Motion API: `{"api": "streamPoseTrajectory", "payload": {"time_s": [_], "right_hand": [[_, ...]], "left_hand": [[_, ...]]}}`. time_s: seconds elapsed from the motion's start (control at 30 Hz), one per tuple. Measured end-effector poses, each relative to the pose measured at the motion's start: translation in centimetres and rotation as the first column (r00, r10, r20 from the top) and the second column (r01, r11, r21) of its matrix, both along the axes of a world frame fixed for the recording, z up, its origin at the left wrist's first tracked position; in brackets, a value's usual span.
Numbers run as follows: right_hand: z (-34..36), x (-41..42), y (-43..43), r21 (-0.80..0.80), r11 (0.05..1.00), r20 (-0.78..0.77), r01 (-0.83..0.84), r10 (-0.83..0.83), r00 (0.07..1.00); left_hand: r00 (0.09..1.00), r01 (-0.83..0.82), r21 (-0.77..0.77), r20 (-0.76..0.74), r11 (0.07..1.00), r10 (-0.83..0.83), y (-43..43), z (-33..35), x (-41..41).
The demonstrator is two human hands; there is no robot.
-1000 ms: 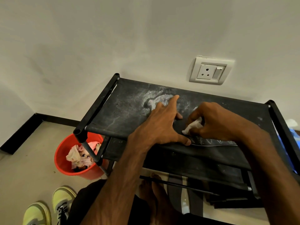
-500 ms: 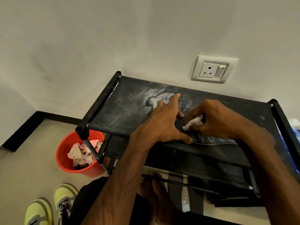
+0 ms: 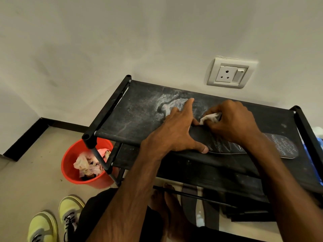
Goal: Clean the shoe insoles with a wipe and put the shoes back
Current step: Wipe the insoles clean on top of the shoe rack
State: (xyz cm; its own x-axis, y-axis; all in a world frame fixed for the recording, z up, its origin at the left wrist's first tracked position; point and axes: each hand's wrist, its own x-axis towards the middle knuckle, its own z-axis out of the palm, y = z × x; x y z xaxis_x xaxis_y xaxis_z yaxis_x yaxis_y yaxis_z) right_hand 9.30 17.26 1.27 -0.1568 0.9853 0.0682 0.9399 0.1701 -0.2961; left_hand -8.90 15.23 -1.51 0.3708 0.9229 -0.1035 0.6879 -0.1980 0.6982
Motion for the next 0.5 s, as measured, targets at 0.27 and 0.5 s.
{"api": "streamPoseTrajectory", "payload": {"time_s": [0.27, 0.5], "right_hand": [[1.7, 1.1, -0.1, -0.313, 0.909, -0.111, -0.276, 0.254, 0.961], [0.4, 0.1, 0.1, -0.094, 0.995, 0.006, -0.045, 0.046, 0.999]], "left_hand": [[1.000, -0.014, 0.004, -0.004, 1.000, 0.014, 0.0, 0.0, 0.1], [1.000, -0.013, -0.014, 0.005, 1.000, 0.013, 0.0, -0.2, 0.0]]}}
